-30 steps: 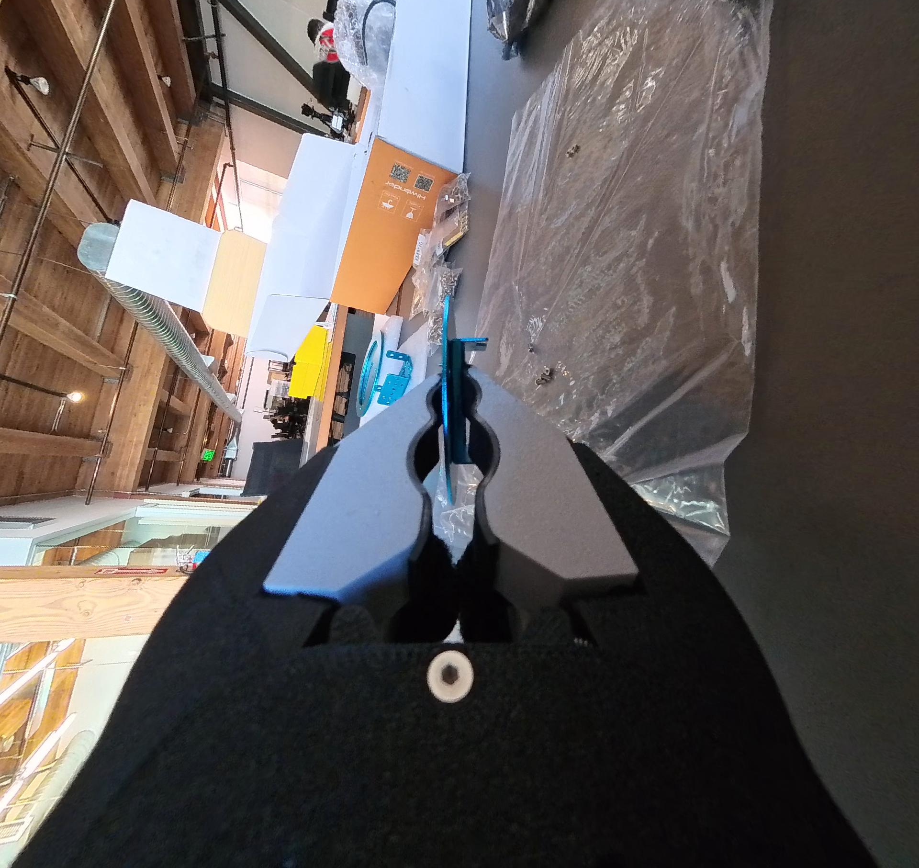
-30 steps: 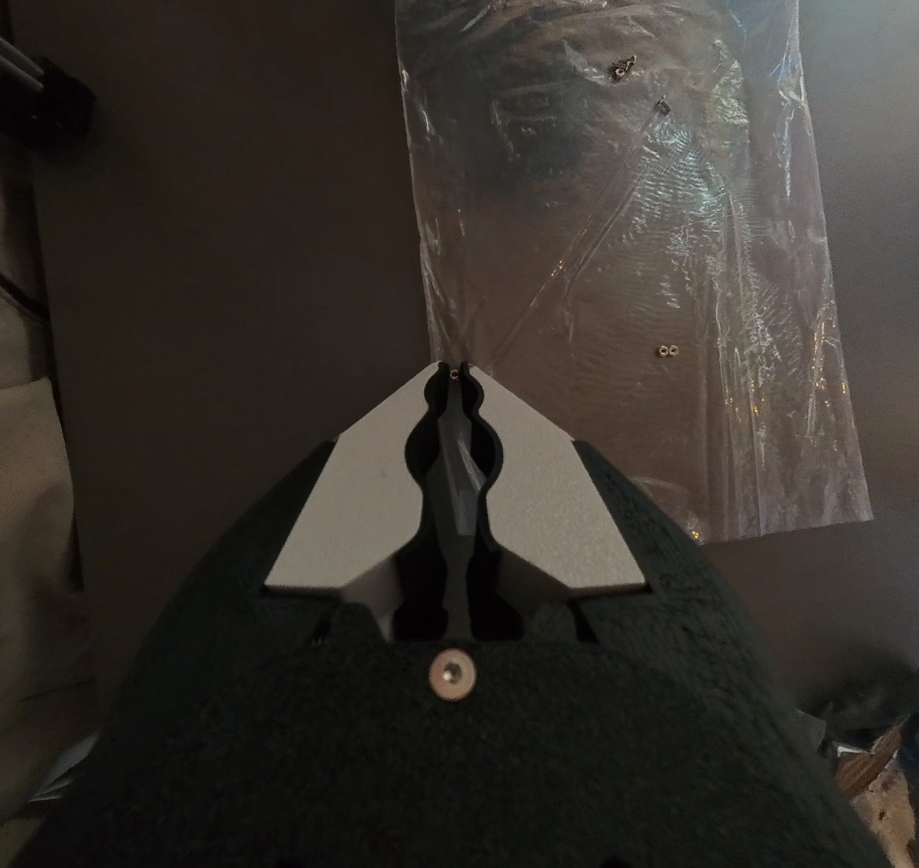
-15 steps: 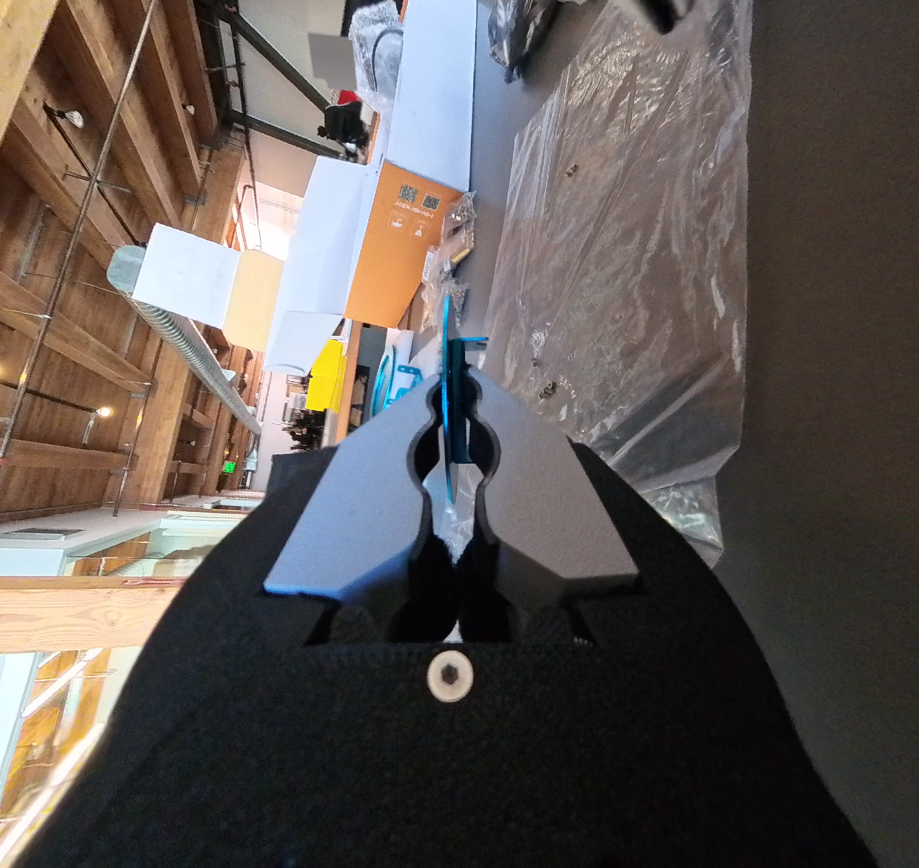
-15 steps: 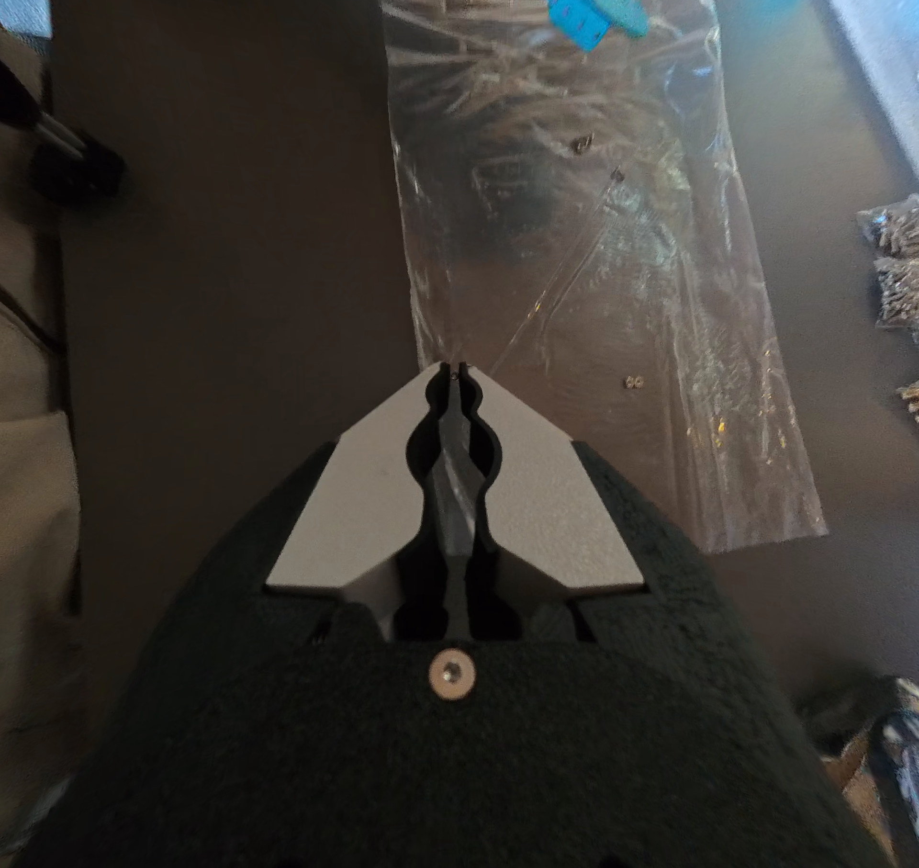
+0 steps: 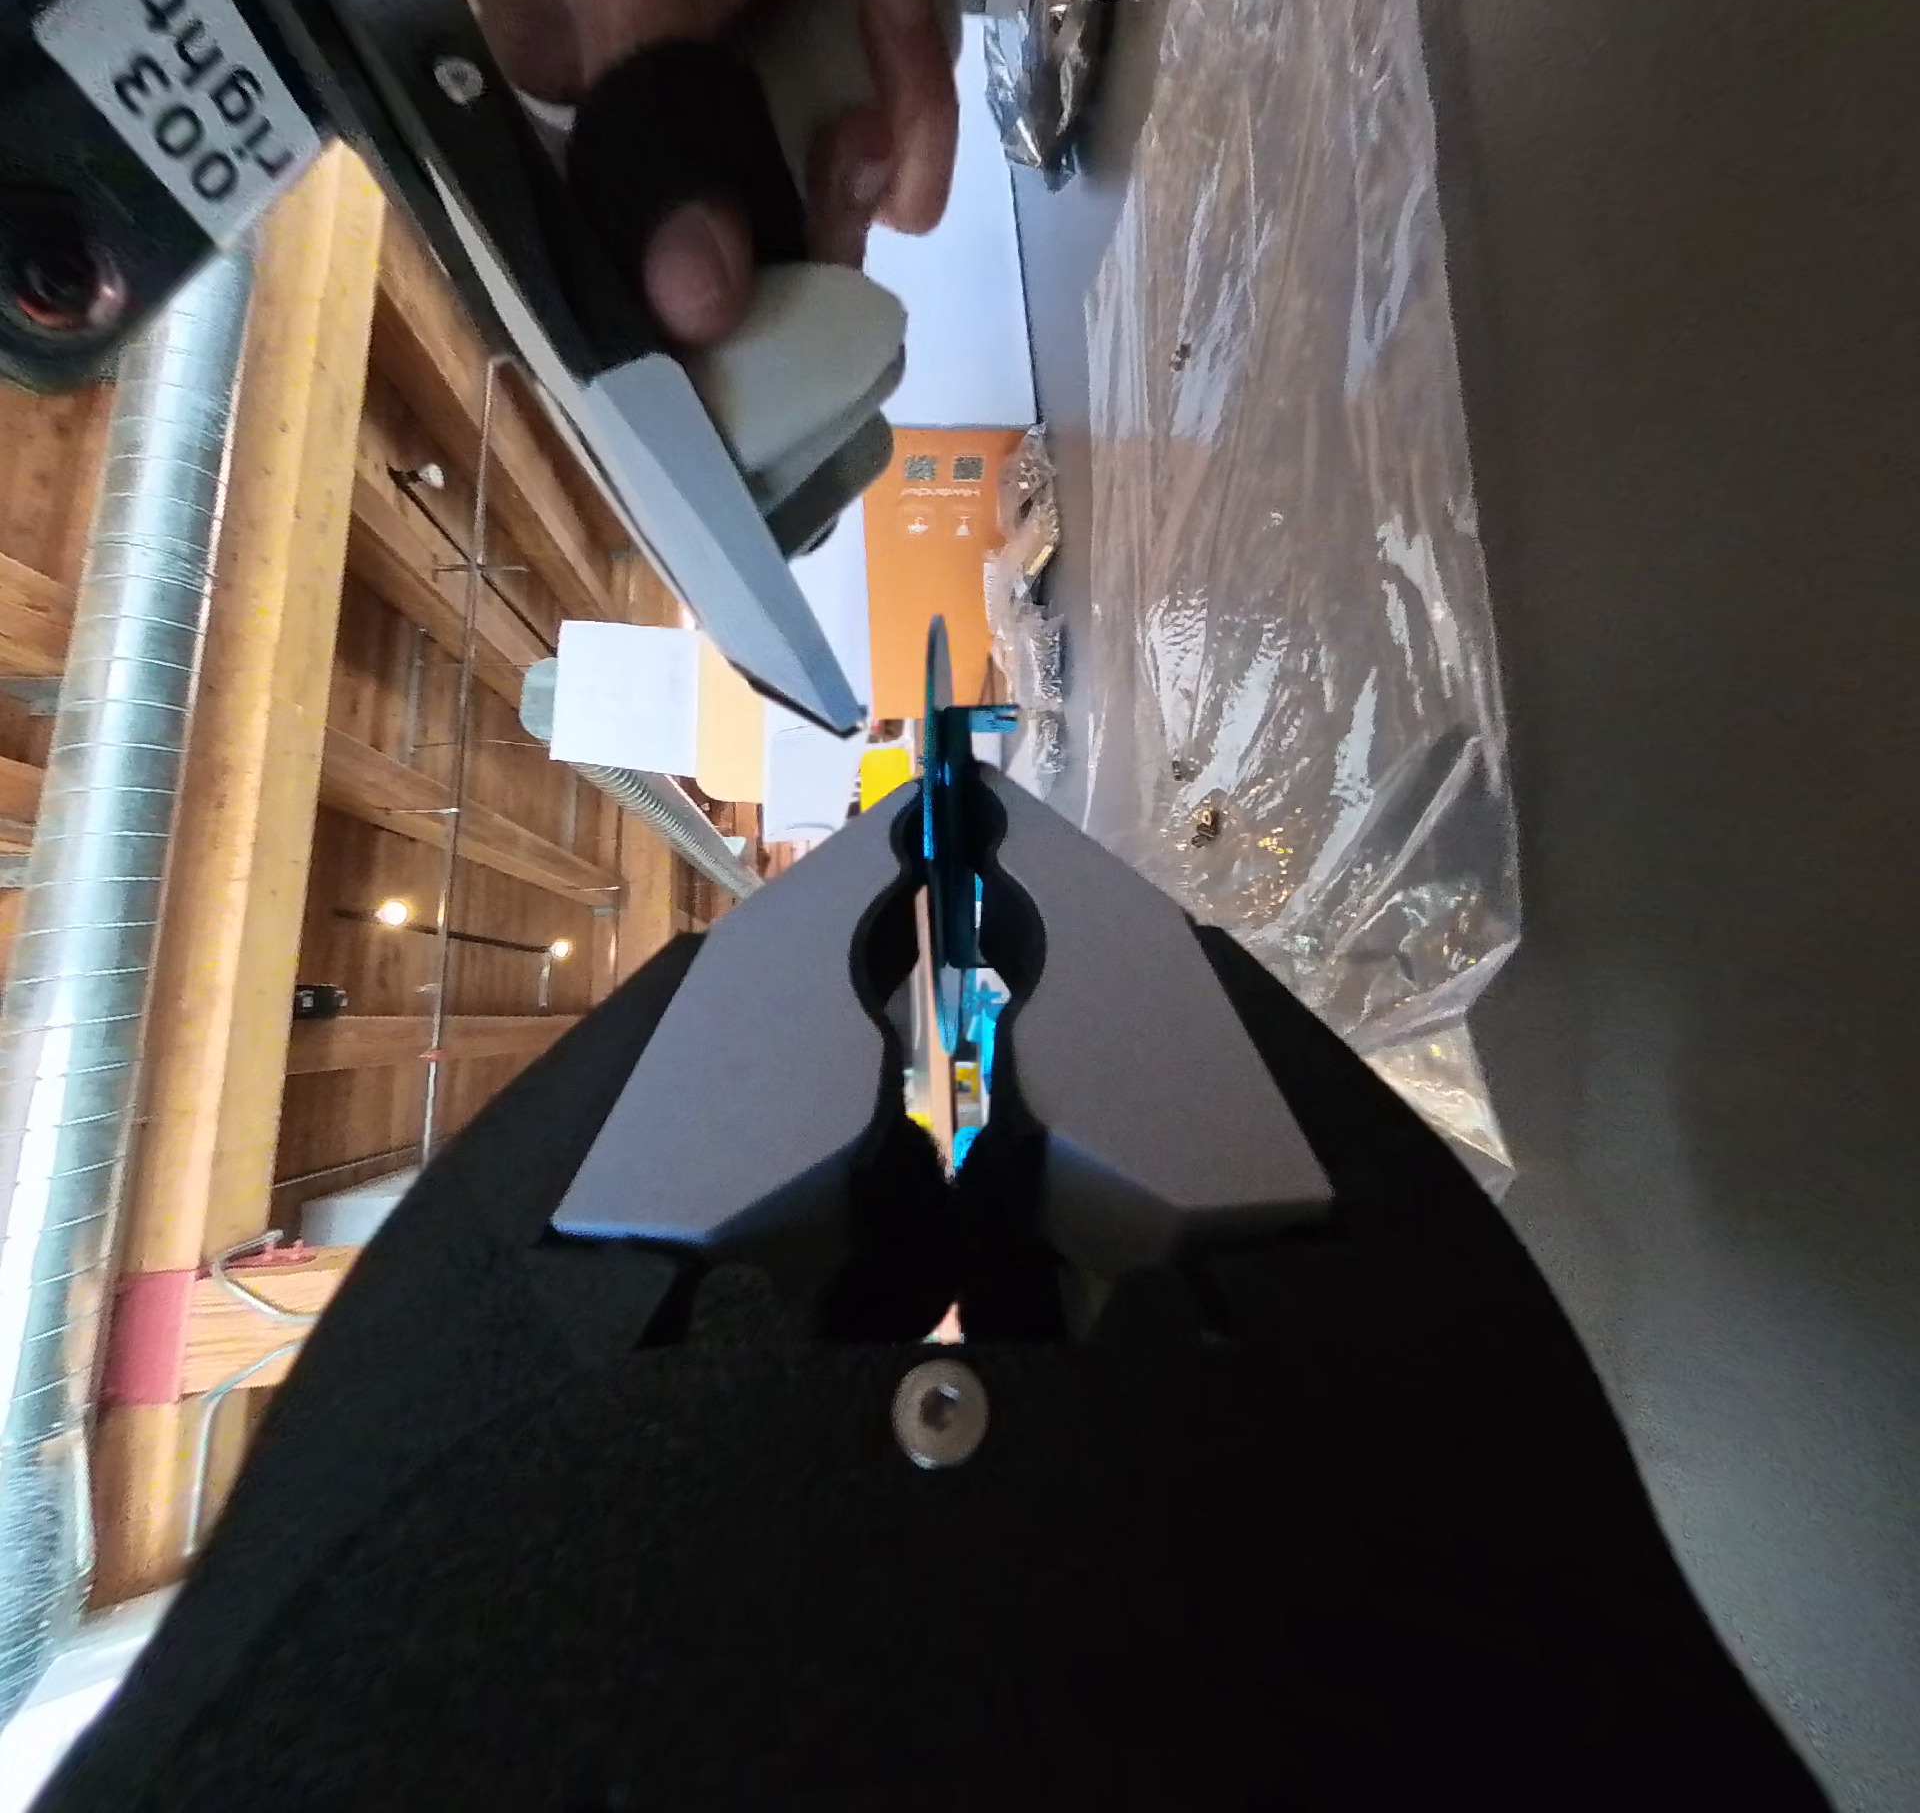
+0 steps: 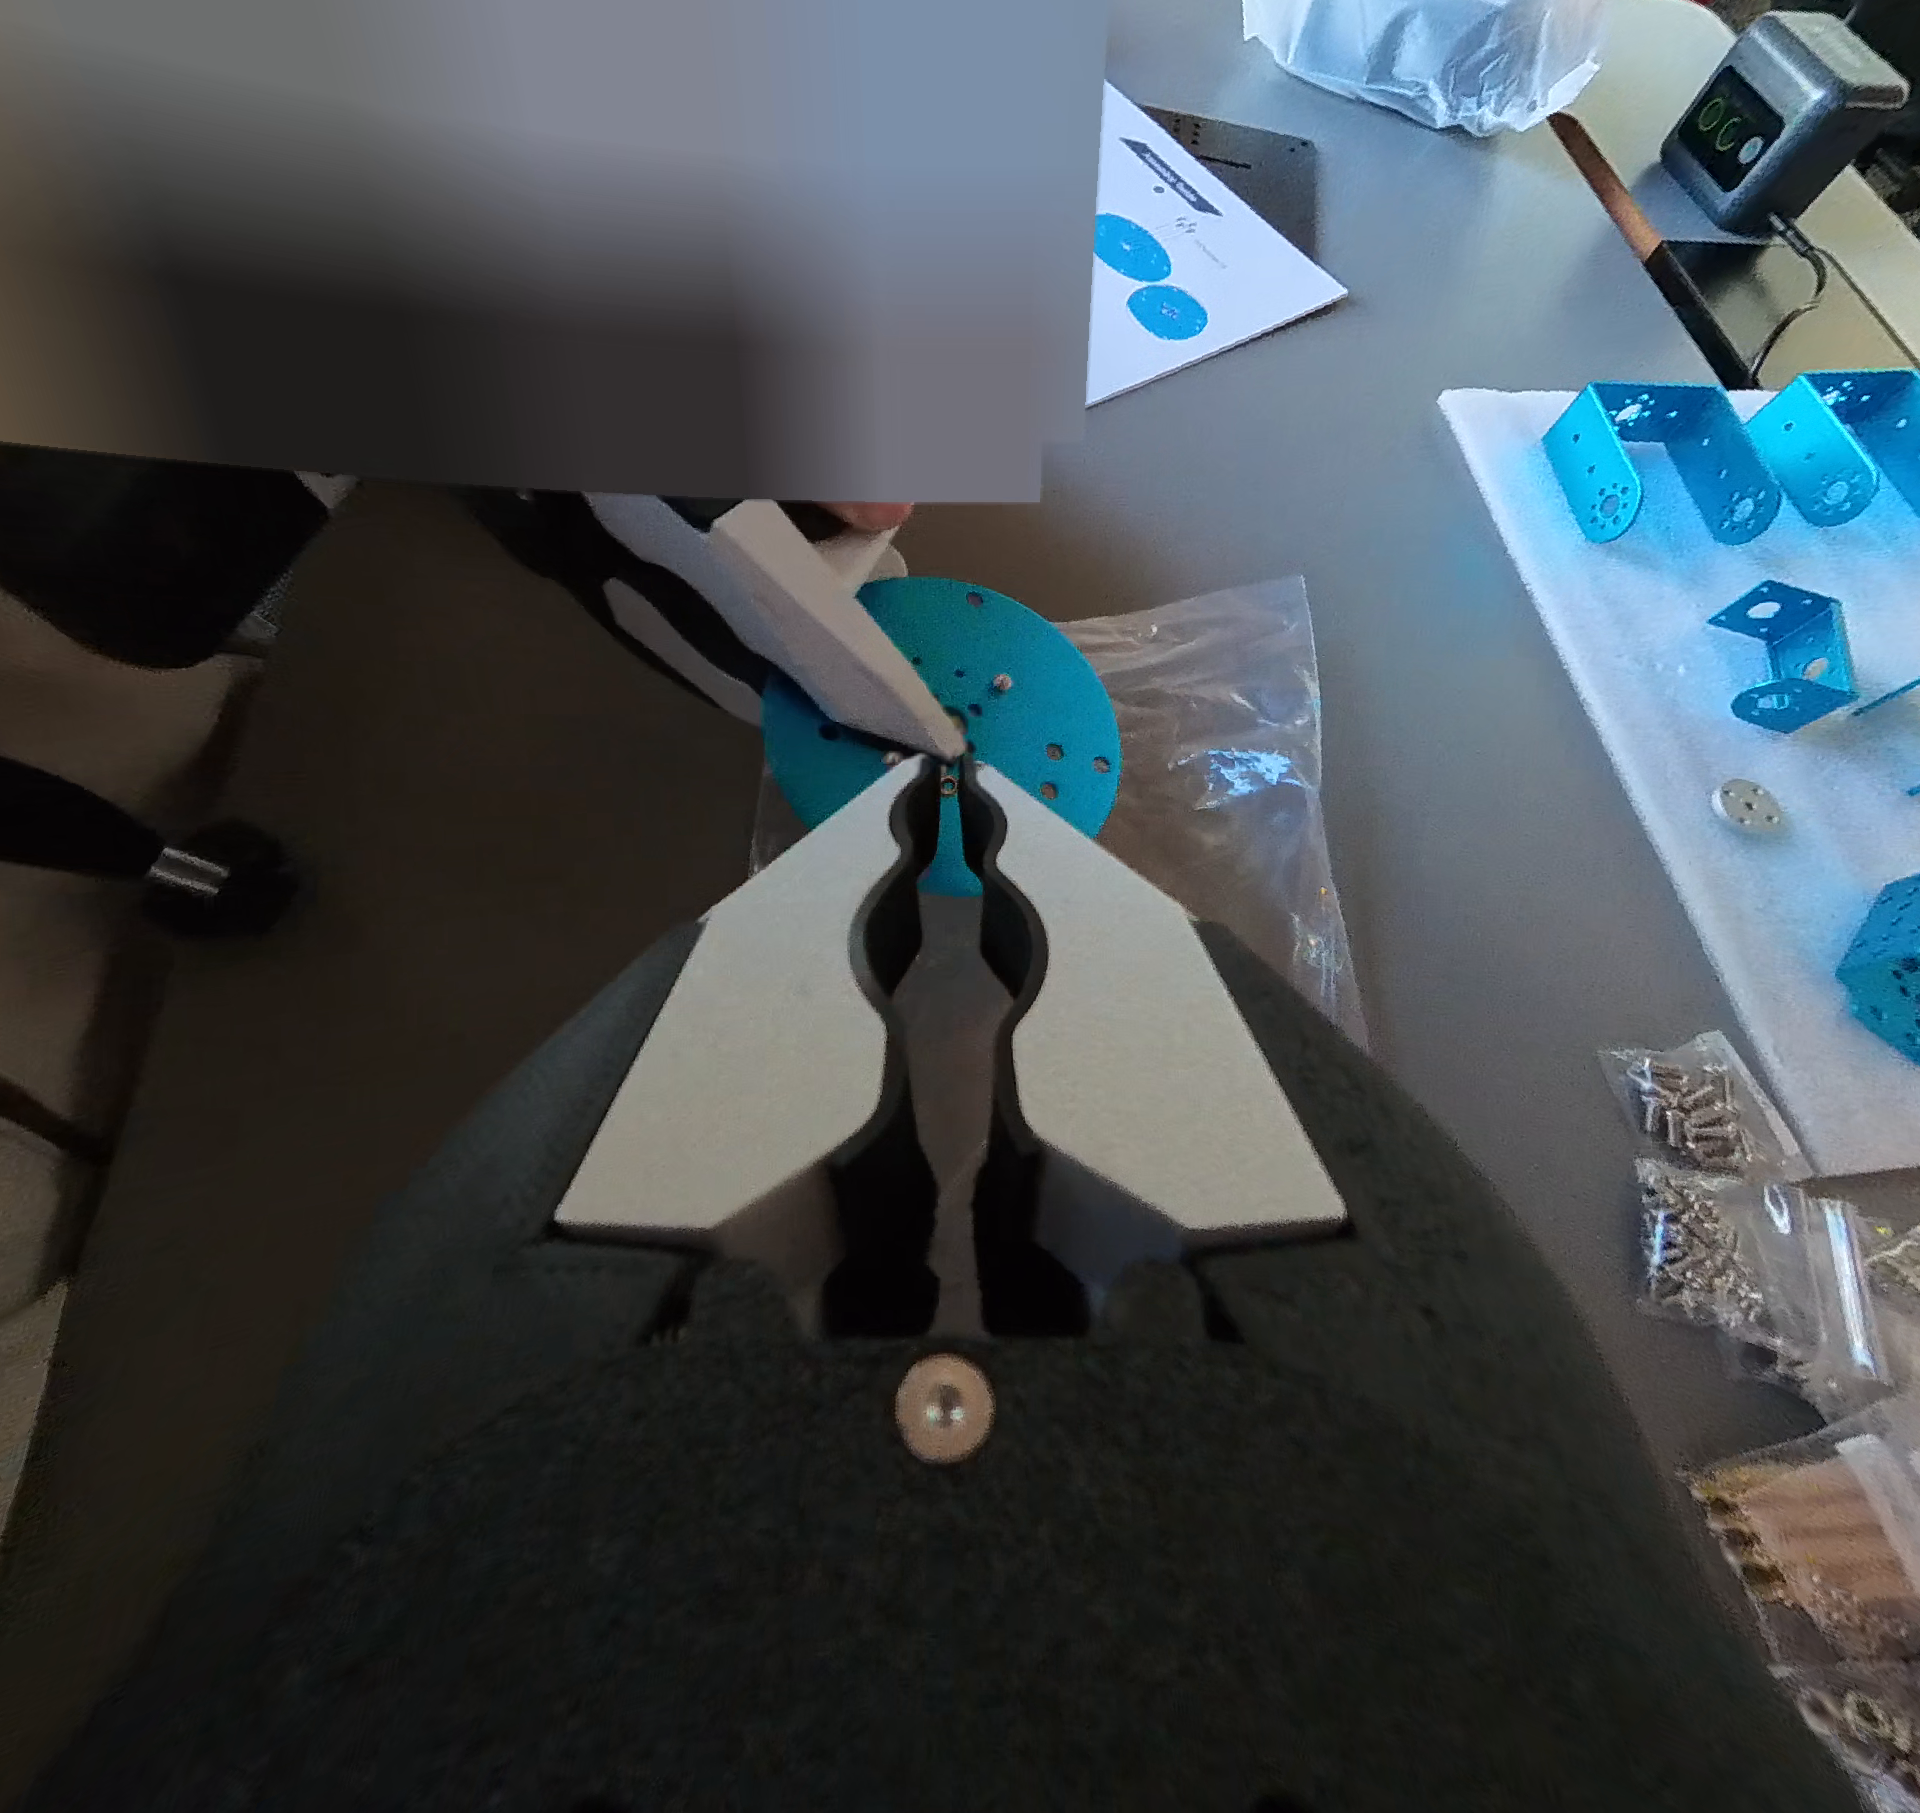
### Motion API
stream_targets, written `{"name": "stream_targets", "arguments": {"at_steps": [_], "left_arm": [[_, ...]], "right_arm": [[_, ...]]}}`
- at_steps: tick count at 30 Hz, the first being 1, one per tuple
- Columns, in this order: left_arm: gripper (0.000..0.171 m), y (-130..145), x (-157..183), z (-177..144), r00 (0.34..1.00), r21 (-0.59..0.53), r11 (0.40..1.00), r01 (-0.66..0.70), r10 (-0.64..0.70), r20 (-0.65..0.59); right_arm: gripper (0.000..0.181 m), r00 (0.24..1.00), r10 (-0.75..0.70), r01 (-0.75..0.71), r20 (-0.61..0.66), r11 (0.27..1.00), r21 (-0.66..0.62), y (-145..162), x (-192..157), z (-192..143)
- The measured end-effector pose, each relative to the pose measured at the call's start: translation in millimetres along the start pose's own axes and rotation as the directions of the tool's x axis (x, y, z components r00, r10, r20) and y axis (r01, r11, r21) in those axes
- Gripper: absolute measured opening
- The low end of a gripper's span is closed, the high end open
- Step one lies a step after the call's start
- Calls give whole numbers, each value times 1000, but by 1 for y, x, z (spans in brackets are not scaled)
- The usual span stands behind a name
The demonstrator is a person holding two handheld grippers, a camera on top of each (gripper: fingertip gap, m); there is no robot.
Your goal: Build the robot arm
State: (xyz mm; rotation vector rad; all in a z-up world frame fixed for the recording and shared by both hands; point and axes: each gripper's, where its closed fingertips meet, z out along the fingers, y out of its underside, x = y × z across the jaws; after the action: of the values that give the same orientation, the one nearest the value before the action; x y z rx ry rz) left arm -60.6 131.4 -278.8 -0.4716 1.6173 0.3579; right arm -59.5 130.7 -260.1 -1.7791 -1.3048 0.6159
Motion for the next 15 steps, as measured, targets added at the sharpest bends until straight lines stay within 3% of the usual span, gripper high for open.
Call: {"name": "stream_targets", "arguments": {"at_steps": [15], "left_arm": [[2,-1,-11,-3,998,-9,1000,11,-11,55]], "right_arm": [[2,1000,25,-25,12,999,37,-6,-2,10]]}}
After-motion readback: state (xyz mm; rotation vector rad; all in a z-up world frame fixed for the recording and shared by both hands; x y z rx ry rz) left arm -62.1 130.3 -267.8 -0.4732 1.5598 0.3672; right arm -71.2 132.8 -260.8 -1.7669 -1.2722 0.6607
